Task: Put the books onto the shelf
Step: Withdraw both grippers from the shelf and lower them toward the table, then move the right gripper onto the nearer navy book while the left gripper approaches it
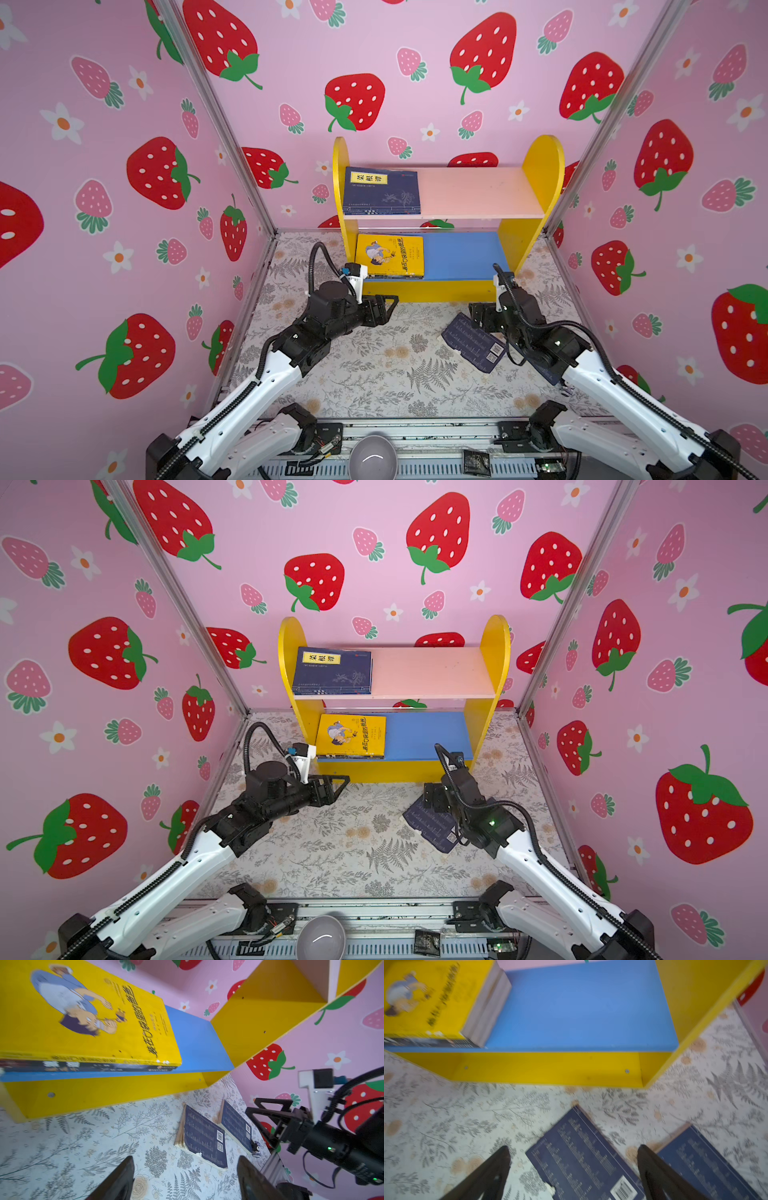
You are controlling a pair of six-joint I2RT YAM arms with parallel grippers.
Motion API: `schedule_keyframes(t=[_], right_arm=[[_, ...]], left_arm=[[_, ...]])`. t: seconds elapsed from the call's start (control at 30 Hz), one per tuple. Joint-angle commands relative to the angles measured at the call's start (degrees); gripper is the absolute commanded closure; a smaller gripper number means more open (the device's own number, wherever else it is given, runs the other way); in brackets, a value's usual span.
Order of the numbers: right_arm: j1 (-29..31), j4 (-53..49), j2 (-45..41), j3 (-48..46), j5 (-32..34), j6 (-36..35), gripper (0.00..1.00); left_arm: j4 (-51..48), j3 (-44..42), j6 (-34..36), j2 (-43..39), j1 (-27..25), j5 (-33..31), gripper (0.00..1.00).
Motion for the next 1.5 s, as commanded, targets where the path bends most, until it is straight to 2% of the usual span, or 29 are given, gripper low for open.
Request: schedule_keyframes(t=[0.0, 0.17, 0.3, 0.5, 0.63, 0.73, 0.83, 0.93, 0.97, 1.13, 1.2, 1.27, 1.47], right_arm=[[-1.63, 0.02, -1.99, -3.91, 2.44, 8.45, 0.01], [-5.93, 3.80, 3.98, -9.72, -5.25, 8.03, 0.00], [-7.90, 11.96, 7.93, -14.67, -9.40, 7.26, 0.00], [-9.48, 20.06, 16.14, -16.91, -17.21, 6.01, 0.03], [-9.40, 24.79, 20.68, -17.95, -24.71, 7.63, 0.13], [-8.52, 27.51, 21.00, -19.51, -28.96, 10.50, 0.17], [-6.72, 28.03, 19.60, -20.33, -30.18, 12.66, 0.19], [-5.01, 26.73, 17.99, -20.28, -29.64, 12.64, 0.19], [-5.00, 25.36, 17.48, -19.85, -27.52, 11.84, 0.19], [-6.02, 18.44, 17.80, -15.10, -8.06, 6.83, 0.12], [-7.19, 18.04, 19.42, -14.04, -5.30, 5.32, 0.11], [-8.32, 18.68, 21.08, -13.83, -7.21, 3.92, 0.11], [-8.98, 21.53, 26.05, -15.01, -21.00, 1.43, 0.13]], left_arm=[[8.58, -3.19, -3.82, 1.96, -4.23, -3.48, 0.21], [11.55, -5.22, -5.22, 8.22, -10.70, -6.55, 0.20], [14.11, -5.95, -7.31, 13.41, -13.67, -6.88, 0.20], [19.83, -6.79, -12.76, 20.44, -14.48, -4.43, 0.20], [18.57, -5.82, -15.42, 22.98, -14.41, -5.33, 0.22], [17.17, -5.52, -19.08, 25.29, -13.79, -5.80, 0.22], [17.54, -5.77, -23.30, 28.27, -12.04, -3.60, 0.24], [22.44, -6.61, -26.01, 31.60, -10.81, 1.85, 0.25], [22.90, -6.21, -26.27, 32.71, -10.74, 3.02, 0.26], [22.80, -2.66, -25.94, 38.00, -11.07, 7.39, 0.28], [22.81, -1.38, -25.85, 39.61, -11.48, 8.56, 0.29], [22.23, 0.06, -25.51, 41.10, -11.83, 9.61, 0.28], [24.36, 4.59, -26.54, 47.36, -12.43, 13.93, 0.29]])
